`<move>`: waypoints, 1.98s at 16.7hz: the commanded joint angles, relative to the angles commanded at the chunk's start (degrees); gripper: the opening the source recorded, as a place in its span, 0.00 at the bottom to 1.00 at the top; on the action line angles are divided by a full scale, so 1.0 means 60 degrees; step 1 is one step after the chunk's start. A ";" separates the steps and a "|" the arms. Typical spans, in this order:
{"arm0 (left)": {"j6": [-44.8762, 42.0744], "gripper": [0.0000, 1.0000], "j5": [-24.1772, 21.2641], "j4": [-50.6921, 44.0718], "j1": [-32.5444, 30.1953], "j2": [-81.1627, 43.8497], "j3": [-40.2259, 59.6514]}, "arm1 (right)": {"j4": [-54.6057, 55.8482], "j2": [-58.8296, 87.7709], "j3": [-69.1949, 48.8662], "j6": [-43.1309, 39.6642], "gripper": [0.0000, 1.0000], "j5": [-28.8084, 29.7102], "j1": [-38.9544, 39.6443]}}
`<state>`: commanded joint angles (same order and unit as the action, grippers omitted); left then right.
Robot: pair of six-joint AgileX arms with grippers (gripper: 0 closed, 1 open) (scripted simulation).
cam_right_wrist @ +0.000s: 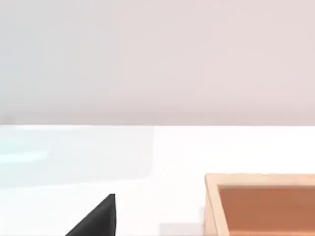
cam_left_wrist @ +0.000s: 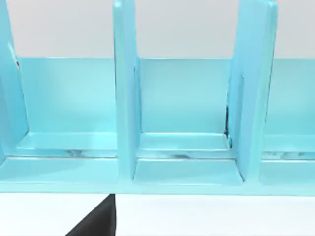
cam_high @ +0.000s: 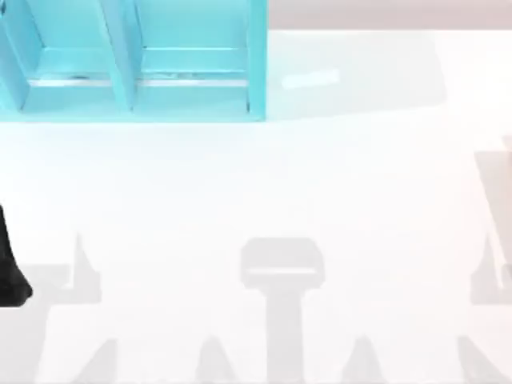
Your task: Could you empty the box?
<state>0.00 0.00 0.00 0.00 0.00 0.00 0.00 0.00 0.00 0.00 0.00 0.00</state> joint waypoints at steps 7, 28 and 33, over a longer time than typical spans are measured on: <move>0.0000 1.00 0.0000 0.0000 0.0000 0.0000 0.0000 | -0.1371 0.1528 -0.1504 -0.0647 1.00 0.0018 -0.0673; 0.0000 1.00 0.0000 0.0000 0.0000 0.0000 0.0000 | -1.1845 1.5928 -1.2820 -0.5181 1.00 0.0055 -0.5479; 0.0000 1.00 0.0000 0.0000 0.0000 0.0000 0.0000 | -1.1792 1.5910 -1.2765 -0.5166 1.00 0.0056 -0.5437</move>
<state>0.00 0.00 0.00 0.00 0.00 0.00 -70.75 95.46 -76.59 -31.00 0.34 -32.62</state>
